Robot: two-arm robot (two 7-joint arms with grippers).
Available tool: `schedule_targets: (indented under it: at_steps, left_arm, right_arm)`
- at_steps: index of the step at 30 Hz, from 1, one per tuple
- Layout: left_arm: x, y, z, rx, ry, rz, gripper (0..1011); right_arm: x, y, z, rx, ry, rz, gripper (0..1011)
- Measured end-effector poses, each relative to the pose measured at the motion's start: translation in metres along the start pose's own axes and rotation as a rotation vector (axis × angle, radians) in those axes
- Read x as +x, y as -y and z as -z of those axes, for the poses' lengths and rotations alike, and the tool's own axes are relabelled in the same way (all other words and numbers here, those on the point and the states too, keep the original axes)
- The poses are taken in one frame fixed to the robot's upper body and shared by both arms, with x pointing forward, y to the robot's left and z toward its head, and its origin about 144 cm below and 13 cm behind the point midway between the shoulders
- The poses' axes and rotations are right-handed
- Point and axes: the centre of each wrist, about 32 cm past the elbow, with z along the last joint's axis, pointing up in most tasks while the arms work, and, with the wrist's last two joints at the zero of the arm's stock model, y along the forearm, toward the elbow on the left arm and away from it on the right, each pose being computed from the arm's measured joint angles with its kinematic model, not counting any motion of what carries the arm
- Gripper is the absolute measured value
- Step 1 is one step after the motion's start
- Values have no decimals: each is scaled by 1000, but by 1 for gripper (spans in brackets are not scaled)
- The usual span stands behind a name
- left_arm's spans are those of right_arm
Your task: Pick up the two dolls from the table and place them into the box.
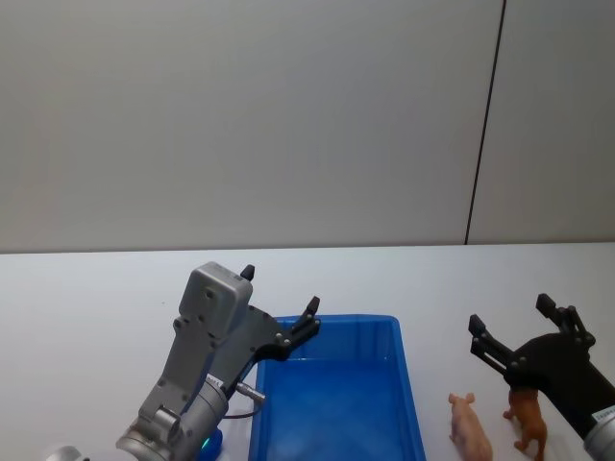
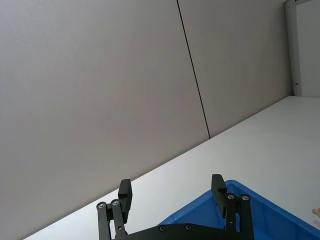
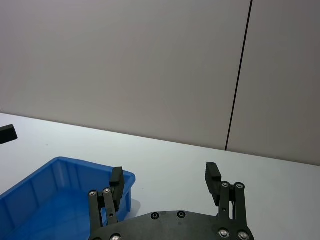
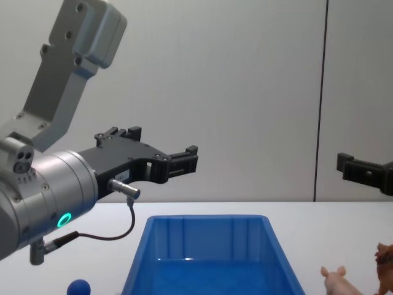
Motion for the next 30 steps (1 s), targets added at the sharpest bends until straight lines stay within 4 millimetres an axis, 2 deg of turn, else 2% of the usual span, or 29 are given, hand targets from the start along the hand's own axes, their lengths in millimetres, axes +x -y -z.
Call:
schedule_targets:
  at_steps: [30]
  left_arm:
    - [0,0,0,0,0,0,1002]
  right_arm:
    - [0,0,0,0,0,0,1001]
